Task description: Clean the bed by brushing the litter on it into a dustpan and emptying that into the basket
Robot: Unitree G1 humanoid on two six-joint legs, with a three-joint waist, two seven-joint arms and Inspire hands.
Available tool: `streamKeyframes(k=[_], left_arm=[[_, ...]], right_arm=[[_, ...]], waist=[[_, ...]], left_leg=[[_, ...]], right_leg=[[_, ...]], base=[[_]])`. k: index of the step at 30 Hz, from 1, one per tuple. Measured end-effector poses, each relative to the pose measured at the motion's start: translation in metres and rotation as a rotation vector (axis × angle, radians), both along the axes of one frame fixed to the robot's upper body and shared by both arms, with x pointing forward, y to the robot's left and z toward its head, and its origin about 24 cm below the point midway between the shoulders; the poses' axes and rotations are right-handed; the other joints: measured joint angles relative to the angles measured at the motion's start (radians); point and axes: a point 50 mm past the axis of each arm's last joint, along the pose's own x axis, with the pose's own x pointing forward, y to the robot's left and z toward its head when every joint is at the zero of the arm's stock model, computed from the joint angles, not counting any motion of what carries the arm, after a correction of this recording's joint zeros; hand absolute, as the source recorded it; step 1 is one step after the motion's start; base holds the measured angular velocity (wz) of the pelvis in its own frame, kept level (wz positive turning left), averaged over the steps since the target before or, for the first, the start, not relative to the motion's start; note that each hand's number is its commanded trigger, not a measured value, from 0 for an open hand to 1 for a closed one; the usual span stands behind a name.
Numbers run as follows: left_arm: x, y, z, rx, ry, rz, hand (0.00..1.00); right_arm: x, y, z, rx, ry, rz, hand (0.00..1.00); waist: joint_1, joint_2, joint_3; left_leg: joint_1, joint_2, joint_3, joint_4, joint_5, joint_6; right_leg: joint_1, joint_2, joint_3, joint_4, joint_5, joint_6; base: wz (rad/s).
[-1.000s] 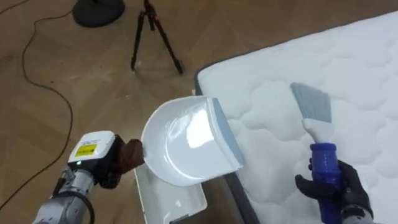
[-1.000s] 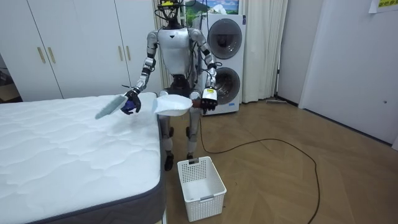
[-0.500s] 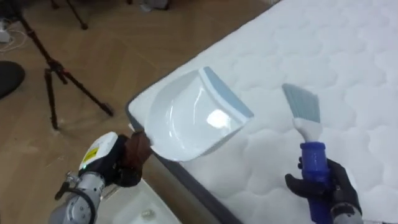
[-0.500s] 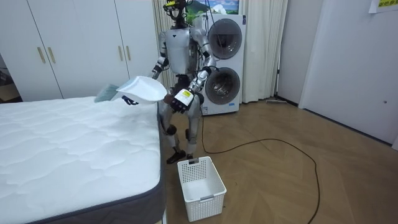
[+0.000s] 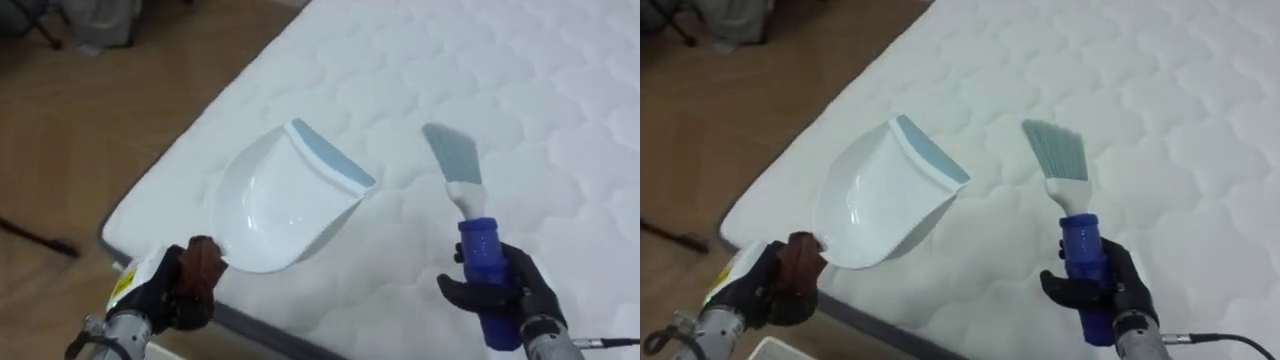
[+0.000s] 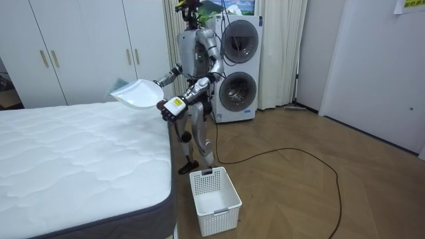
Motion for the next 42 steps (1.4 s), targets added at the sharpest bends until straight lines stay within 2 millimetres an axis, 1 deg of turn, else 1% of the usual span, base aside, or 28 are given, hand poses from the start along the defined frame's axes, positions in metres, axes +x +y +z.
streamKeyframes(k=[1, 2, 3, 5, 6, 7, 8, 9, 10, 11, 13, 14, 16, 17, 18, 19, 20, 21, 22, 24, 25, 26, 27, 28, 30, 33, 39, 42], left_arm=[[0.001, 0.000, 0.002, -0.004, -0.012, 0.002, 1.00], [0.001, 0.000, 0.002, -0.005, -0.019, 0.004, 1.00], [0.001, 0.001, 0.004, -0.008, -0.030, 0.007, 1.00], [0.001, 0.000, 0.004, -0.024, -0.037, 0.016, 1.00], [0.001, -0.001, 0.003, -0.028, -0.038, 0.012, 1.00], [-0.001, -0.001, 0.003, -0.029, -0.035, 0.011, 1.00], [-0.001, -0.001, 0.002, -0.030, -0.034, 0.011, 1.00], [-0.001, -0.001, 0.002, -0.030, -0.033, 0.011, 1.00], [-0.001, -0.001, 0.002, -0.030, -0.034, 0.010, 1.00], [-0.001, -0.001, 0.002, -0.030, -0.035, 0.009, 1.00], [-0.001, 0.000, 0.003, -0.028, -0.037, 0.012, 1.00], [-0.001, 0.000, 0.003, -0.029, -0.037, 0.013, 1.00], [-0.002, 0.000, 0.002, -0.029, -0.039, 0.013, 1.00], [-0.002, 0.000, 0.003, -0.030, -0.042, 0.013, 1.00], [-0.001, 0.000, 0.003, -0.031, -0.052, 0.014, 1.00], [-0.001, 0.000, 0.003, -0.042, -0.058, 0.020, 0.62], [-0.001, -0.001, 0.003, -0.044, -0.059, 0.022, 0.00], [-0.001, -0.001, 0.003, -0.046, -0.063, 0.026, 0.00], [0.000, -0.002, 0.003, -0.051, -0.063, 0.026, 0.00], [0.001, -0.003, 0.003, -0.053, -0.067, 0.026, 0.00], [0.002, -0.003, 0.004, -0.053, -0.070, 0.025, 0.00], [0.002, -0.003, 0.003, -0.053, -0.069, 0.026, 0.00], [0.001, -0.005, 0.002, -0.057, -0.061, 0.027, 0.00], [0.000, -0.008, 0.000, -0.066, -0.055, 0.030, 0.00], [0.000, -0.011, -0.001, -0.079, -0.055, 0.032, 0.00], [-0.001, -0.012, -0.003, -0.080, -0.056, 0.045, 0.00], [-0.006, -0.011, -0.010, -0.082, -0.032, 0.067, 0.00], [-0.008, -0.010, -0.011, -0.085, -0.031, 0.078, 0.00]], right_arm=[[0.000, 0.000, 0.000, -0.009, 0.003, 0.012, 0.00], [0.000, 0.001, 0.000, -0.015, 0.004, 0.019, 0.00], [0.000, 0.001, 0.000, -0.023, 0.003, 0.034, 0.00], [0.001, 0.003, 0.001, -0.023, 0.001, 0.051, 0.00], [0.002, 0.003, 0.002, -0.035, 0.001, 0.059, 0.00], [0.002, 0.002, 0.003, -0.049, -0.003, 0.065, 0.00], [0.003, 0.002, 0.003, -0.054, -0.007, 0.066, 0.00], [0.004, 0.000, 0.006, -0.070, -0.016, 0.065, 0.00], [0.005, -0.003, 0.008, -0.087, -0.024, 0.059, 0.00], [0.005, -0.004, 0.008, -0.097, -0.027, 0.056, 0.00], [0.006, -0.005, 0.010, -0.117, -0.034, 0.052, 0.00], [0.007, -0.003, 0.011, -0.118, -0.043, 0.059, 0.00], [0.009, 0.004, 0.012, -0.103, -0.053, 0.073, 0.00], [0.009, 0.005, 0.011, -0.100, -0.052, 0.075, 0.00], [0.010, 0.006, 0.011, -0.093, -0.053, 0.076, 0.00], [0.012, 0.008, 0.012, -0.085, -0.056, 0.074, 0.00], [0.013, 0.009, 0.012, -0.083, -0.057, 0.075, 0.00], [0.015, 0.011, 0.012, -0.084, -0.061, 0.080, 0.00], [0.015, 0.012, 0.012, -0.087, -0.060, 0.083, 0.00], [0.015, 0.014, 0.010, -0.081, -0.057, 0.081, 0.00], [0.015, 0.017, 0.010, -0.072, -0.059, 0.079, 0.00], [0.015, 0.018, 0.009, -0.066, -0.057, 0.079, 0.00], [0.014, 0.021, 0.008, -0.058, -0.054, 0.083, 0.00], [0.014, 0.021, 0.008, -0.054, -0.054, 0.082, 0.00], [0.014, 0.021, 0.008, -0.045, -0.056, 0.074, 0.00], [0.015, 0.022, 0.008, -0.043, -0.059, 0.073, 0.00], [0.015, 0.020, 0.009, -0.024, -0.065, 0.043, 0.00], [0.015, 0.018, 0.009, -0.034, -0.070, 0.021, 0.00]], waist=[[0.000, 0.001, -0.0002], [0.003, 0.003, -0.0002], [0.005, 0.006, -0.0019], [-0.017, 0.007, -0.0021], [-0.024, 0.008, -0.0016], [-0.041, 0.010, -0.0006], [-0.045, 0.011, 0.0004], [-0.048, 0.017, 0.0018], [-0.058, 0.025, 0.0015], [-0.065, 0.028, 0.0014], [-0.063, 0.033, 0.0006], [-0.059, 0.035, 0.0020], [-0.058, 0.037, 0.0026], [-0.049, 0.038, 0.0028], [-0.032, 0.036, 0.0044], [-0.017, 0.034, 0.0056], [-0.014, 0.033, 0.0064], [-0.015, 0.032, 0.0074], [-0.017, 0.031, 0.0079], [-0.020, 0.029, 0.0095], [-0.022, 0.030, 0.0098], [-0.021, 0.027, 0.0116], [-0.020, 0.025, 0.0125], [-0.022, 0.026, 0.0128], [-0.028, 0.026, 0.0128], [-0.033, 0.023, 0.0125], [-0.038, 0.016, 0.0106], [-0.042, 0.016, 0.0096]], left_leg=[[0.018, 0.000, 0.001, -0.015, -0.001, -0.002], [0.029, 0.001, 0.002, -0.028, -0.001, -0.002], [0.046, 0.003, 0.015, -0.053, -0.002, -0.003], [0.058, 0.007, 0.029, -0.077, -0.003, -0.005], [0.063, 0.010, 0.047, -0.081, -0.004, -0.007], [0.066, 0.013, 0.055, -0.084, -0.004, -0.008], [0.067, 0.013, 0.060, -0.086, -0.005, -0.008], [0.067, 0.014, 0.072, -0.091, -0.006, -0.010], [0.065, 0.016, 0.072, -0.098, -0.006, -0.010], [0.062, 0.017, 0.074, -0.098, -0.006, -0.009], [0.061, 0.011, 0.103, -0.097, -0.006, -0.010], [0.058, 0.011, 0.131, -0.085, -0.006, -0.010], [0.054, 0.010, 0.154, -0.052, -0.006, -0.009], [0.058, 0.010, 0.160, -0.052, -0.006, -0.009], [0.067, 0.015, 0.186, -0.055, -0.006, -0.009], [0.073, 0.015, 0.215, -0.062, -0.006, -0.010], [0.073, 0.014, 0.221, -0.064, -0.006, -0.010], [0.072, 0.013, 0.226, -0.067, -0.006, -0.009], [0.072, 0.012, 0.225, -0.075, -0.006, -0.009], [0.074, 0.015, 0.224, -0.101, -0.006, -0.009], [0.074, 0.023, 0.226, -0.123, -0.012, -0.014], [0.071, 0.025, 0.227, -0.129, -0.011, -0.014], [0.070, 0.029, 0.235, -0.127, -0.012, -0.015], [0.071, 0.029, 0.232, -0.128, -0.012, -0.015], [0.070, 0.029, 0.224, -0.126, -0.011, -0.018], [0.057, 0.031, 0.213, -0.121, -0.009, -0.021], [0.052, 0.038, 0.227, -0.113, -0.008, -0.022], [0.053, 0.046, 0.228, -0.112, -0.008, -0.023]], right_leg=[[-0.001, 0.017, 0.032, 0.001, 0.006, -0.001], [-0.002, 0.027, 0.049, 0.001, 0.010, -0.002], [-0.005, 0.038, 0.060, 0.001, 0.016, -0.005], [-0.006, 0.044, 0.056, 0.000, 0.024, -0.008], [-0.008, 0.051, 0.060, -0.001, 0.029, -0.011], [-0.008, 0.057, 0.067, -0.002, 0.034, -0.013], [-0.010, 0.061, 0.075, -0.002, 0.035, -0.012], [-0.016, 0.069, 0.089, -0.004, 0.039, -0.013], [-0.018, 0.074, 0.095, -0.018, 0.047, -0.012], [-0.018, 0.075, 0.095, -0.020, 0.050, -0.012], [-0.032, 0.086, 0.122, -0.014, 0.052, -0.012], [-0.037, 0.093, 0.137, -0.014, 0.057, -0.012], [-0.035, 0.097, 0.154, -0.015, 0.062, -0.013], [-0.035, 0.099, 0.153, -0.012, 0.062, -0.015], [-0.043, 0.098, 0.137, -0.006, 0.065, -0.020], [-0.057, 0.084, 0.085, 0.000, 0.072, -0.030], [-0.060, 0.077, 0.056, 0.001, 0.076, -0.037], [-0.066, 0.064, 0.011, -0.003, 0.082, -0.045], [-0.067, 0.060, -0.008, -0.012, 0.085, -0.048], [-0.066, 0.069, -0.004, -0.031, 0.096, -0.049], [-0.066, 0.080, -0.012, -0.045, 0.109, -0.052], [-0.065, 0.084, -0.015, -0.052, 0.119, -0.054], [-0.066, 0.079, -0.041, -0.053, 0.122, -0.059], [-0.067, 0.066, -0.066, -0.052, 0.122, -0.063], [-0.069, 0.068, -0.067, -0.054, 0.122, -0.065], [-0.070, 0.070, -0.067, -0.072, 0.124, -0.068], [-0.063, 0.076, -0.064, -0.096, 0.131, -0.070], [-0.045, 0.084, -0.066, -0.137, 0.148, -0.070]], base=[[-0.92], [-0.96], [-0.81], [-0.60], [-0.41], [-0.41], [-0.39], [-0.34], [-0.28], [-0.19], [-0.40], [-0.61], [-0.61], [-0.69], [-0.80], [-0.80], [-0.65], [-0.37], [-0.27], [-0.07], [0.00], [-0.06], [-0.04], [0.00], [0.08], [0.04], [-0.04], [-0.02]])
